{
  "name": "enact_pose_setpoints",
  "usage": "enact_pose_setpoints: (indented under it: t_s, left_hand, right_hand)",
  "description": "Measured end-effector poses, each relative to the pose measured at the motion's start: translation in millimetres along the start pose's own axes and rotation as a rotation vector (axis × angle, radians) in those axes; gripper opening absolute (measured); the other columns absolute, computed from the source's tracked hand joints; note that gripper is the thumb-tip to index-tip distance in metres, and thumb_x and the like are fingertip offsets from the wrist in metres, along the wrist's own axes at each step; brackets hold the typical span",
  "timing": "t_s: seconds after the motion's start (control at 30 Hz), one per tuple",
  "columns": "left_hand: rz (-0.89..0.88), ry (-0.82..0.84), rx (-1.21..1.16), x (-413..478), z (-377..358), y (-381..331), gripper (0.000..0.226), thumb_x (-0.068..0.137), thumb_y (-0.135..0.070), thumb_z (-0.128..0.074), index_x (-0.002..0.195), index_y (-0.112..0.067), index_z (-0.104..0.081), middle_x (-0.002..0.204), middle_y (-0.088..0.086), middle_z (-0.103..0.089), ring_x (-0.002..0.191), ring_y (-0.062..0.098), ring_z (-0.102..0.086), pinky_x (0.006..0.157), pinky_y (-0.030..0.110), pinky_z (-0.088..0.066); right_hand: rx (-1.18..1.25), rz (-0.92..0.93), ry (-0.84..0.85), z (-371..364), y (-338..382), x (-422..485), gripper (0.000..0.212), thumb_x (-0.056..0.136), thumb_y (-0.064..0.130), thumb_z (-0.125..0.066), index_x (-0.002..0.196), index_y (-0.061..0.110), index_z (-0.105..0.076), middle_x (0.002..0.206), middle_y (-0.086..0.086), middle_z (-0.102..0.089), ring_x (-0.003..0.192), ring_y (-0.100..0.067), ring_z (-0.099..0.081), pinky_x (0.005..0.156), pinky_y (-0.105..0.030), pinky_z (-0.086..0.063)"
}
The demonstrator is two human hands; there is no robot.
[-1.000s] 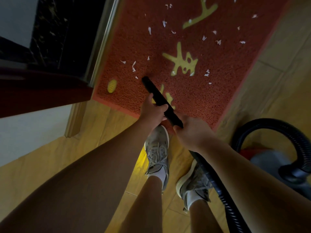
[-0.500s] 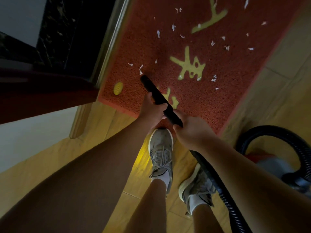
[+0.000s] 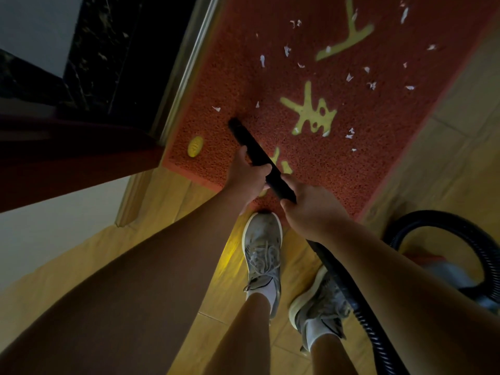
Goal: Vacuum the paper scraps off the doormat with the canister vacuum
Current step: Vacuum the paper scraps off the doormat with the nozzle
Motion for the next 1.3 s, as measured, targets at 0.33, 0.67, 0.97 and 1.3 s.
enact_pose_setpoints:
  t_s: [0.33, 0.67, 0.97, 1.3]
  left_hand:
    - [-0.005, -0.021, -0.029, 12.2, 20.2, -15.9, 0.071, 0.095, -0.001, -0.062, 0.155, -0.02, -0.029, 0.14, 0.02, -0.054, 0.111, 0.032, -0.068, 0.063, 0.026, -0.061]
    - [-0.017, -0.016, -0.04, 11.2, 21.3, -26.4, 0.073, 0.095, 0.0, -0.062, 0.156, -0.02, -0.028, 0.145, 0.019, -0.05, 0.117, 0.033, -0.064, 0.063, 0.026, -0.062]
    - [-0.033, 0.033, 0.042, -0.6, -13.2, -21.6, 0.074, 0.097, -0.004, -0.062, 0.158, -0.021, -0.025, 0.148, 0.018, -0.048, 0.119, 0.032, -0.063, 0.066, 0.025, -0.062]
    - [-0.049, 0.061, 0.103, -6.6, -47.8, -12.9, 0.076, 0.097, -0.003, -0.062, 0.159, -0.022, -0.023, 0.148, 0.016, -0.048, 0.118, 0.029, -0.063, 0.063, 0.022, -0.06]
  right_hand:
    - [-0.004, 0.047, -0.02, -3.8, 17.5, 21.6, 0.058, 0.099, 0.032, -0.048, 0.154, 0.035, -0.031, 0.11, -0.01, -0.071, 0.091, -0.03, -0.067, 0.07, -0.032, -0.05]
    - [-0.021, 0.049, -0.027, 0.9, 21.7, 25.6, 0.06, 0.098, 0.031, -0.049, 0.155, 0.033, -0.03, 0.117, -0.012, -0.069, 0.102, -0.035, -0.065, 0.077, -0.034, -0.047]
    - [0.023, 0.02, -0.038, 13.1, -3.7, 4.7, 0.054, 0.1, 0.029, -0.048, 0.152, 0.033, -0.032, 0.113, -0.009, -0.068, 0.101, -0.03, -0.064, 0.085, -0.041, -0.054]
    - [0.092, -0.031, -0.041, 17.8, -35.1, -9.4, 0.053, 0.099, 0.028, -0.045, 0.149, 0.039, -0.034, 0.089, -0.003, -0.067, 0.077, -0.026, -0.065, 0.066, -0.037, -0.056]
Point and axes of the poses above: each hand's wrist, its own x-axis towards the middle knuckle, its own z-axis out of the back of the hand, y = z × x, the point moved 2 cm from there along x, towards the middle knuckle
